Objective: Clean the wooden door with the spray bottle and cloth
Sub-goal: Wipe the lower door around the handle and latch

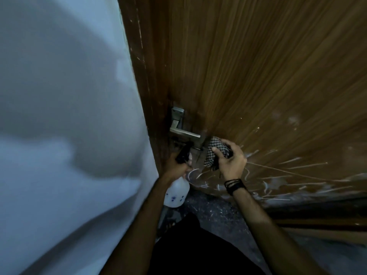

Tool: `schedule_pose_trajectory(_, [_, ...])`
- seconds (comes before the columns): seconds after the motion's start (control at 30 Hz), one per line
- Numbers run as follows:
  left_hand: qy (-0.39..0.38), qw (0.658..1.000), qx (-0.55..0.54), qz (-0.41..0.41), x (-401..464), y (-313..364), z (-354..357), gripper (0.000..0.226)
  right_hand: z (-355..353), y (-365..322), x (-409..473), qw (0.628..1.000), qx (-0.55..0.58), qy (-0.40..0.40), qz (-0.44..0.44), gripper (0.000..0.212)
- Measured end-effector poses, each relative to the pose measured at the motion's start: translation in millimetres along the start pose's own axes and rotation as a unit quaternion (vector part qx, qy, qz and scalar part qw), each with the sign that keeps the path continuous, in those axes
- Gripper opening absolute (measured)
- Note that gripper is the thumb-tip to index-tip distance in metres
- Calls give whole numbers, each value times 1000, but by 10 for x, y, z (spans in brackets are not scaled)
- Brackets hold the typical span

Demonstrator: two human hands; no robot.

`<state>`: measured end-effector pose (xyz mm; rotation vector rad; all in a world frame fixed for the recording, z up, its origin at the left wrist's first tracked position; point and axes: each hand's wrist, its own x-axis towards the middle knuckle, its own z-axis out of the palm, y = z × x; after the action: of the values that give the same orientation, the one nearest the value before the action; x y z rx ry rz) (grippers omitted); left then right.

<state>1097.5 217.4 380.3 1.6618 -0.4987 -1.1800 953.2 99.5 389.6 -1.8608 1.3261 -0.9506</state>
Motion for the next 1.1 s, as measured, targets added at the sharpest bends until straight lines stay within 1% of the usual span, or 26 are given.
schedule_pose_trajectory(0.07, [10,1000,0,2,28,1,137,38,-112,88,3,986,49,9,157,53])
schedule_pose_trajectory(0.1, [18,1000,4,4,42,-4,204,37,-154,144,-8,978,61,10,198,55])
schedule_pose_trajectory(0.17, [36,999,12,2,81,-23,315,36,-213,242,-58,974,63,3,219,51])
schedule_pose_trajectory(0.3, [81,996,37,-4,167,-91,503,33,-264,445,-109,974,64,7,216,36])
schedule_pose_trajectory(0.33, [86,995,41,-6,185,-116,534,33,-269,464,-107,978,54,4,203,34])
schedule_pose_trajectory(0.37, [89,995,42,-11,183,-119,558,33,-275,458,-98,985,39,5,167,34])
schedule_pose_trajectory(0.43, [95,995,38,-14,174,-123,581,33,-286,393,-53,1000,-6,16,24,34])
schedule_pose_trajectory(0.47, [95,995,36,-12,176,-128,573,32,-279,329,0,998,-26,21,-55,34])
schedule_pose_trajectory(0.53, [84,996,24,-13,159,-122,534,32,-211,193,167,981,-62,27,-184,34])
schedule_pose_trajectory(0.57, [72,997,17,-18,142,-112,512,32,-150,124,259,969,-82,30,-231,33])
schedule_pose_trajectory(0.63, [49,998,10,-28,123,-109,463,31,23,27,419,947,-127,24,-295,28])
schedule_pose_trajectory(0.7, [36,999,6,-25,127,-115,417,31,218,27,490,919,-174,-18,-353,22])
schedule_pose_trajectory(0.8, [31,999,20,-19,122,-103,331,32,410,169,466,884,-238,-88,-391,30])
schedule_pose_trajectory(0.87, [28,999,29,-18,121,-90,263,34,405,248,439,886,-252,-109,-374,32])
schedule_pose_trajectory(0.93, [21,999,30,-18,138,-81,203,34,360,226,447,897,-236,-94,-361,30])
schedule_pose_trajectory(1.0, [14,999,27,-16,166,-75,181,34,294,94,486,904,-201,-61,-372,24])
schedule_pose_trajectory(1.07, [9,999,40,-9,180,-74,190,34,259,-22,531,896,-190,-27,-401,20])
schedule_pose_trajectory(1.1, [6,999,50,-9,190,-84,192,35,255,-37,539,888,-200,-25,-413,23])
